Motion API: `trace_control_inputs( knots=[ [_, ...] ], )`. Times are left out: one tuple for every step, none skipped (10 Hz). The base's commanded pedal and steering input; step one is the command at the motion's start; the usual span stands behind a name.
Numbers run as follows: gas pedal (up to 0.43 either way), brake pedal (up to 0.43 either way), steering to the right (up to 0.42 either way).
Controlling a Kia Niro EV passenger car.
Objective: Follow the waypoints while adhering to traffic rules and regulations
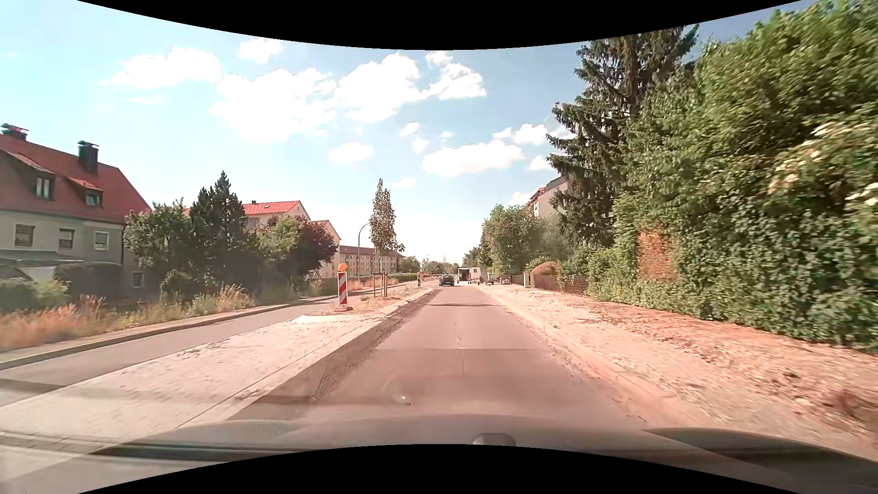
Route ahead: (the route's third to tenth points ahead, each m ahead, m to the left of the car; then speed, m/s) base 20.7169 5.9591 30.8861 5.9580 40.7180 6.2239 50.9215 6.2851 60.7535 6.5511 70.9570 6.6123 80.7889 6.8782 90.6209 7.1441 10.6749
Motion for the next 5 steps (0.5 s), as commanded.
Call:
trace_control_inputs(
  knots=[
    [0.157, 0.000, -0.002],
    [0.157, 0.000, -0.002],
    [0.157, 0.000, -0.002],
    [0.157, 0.000, -0.001],
    [0.157, 0.000, -0.001]
  ],
)
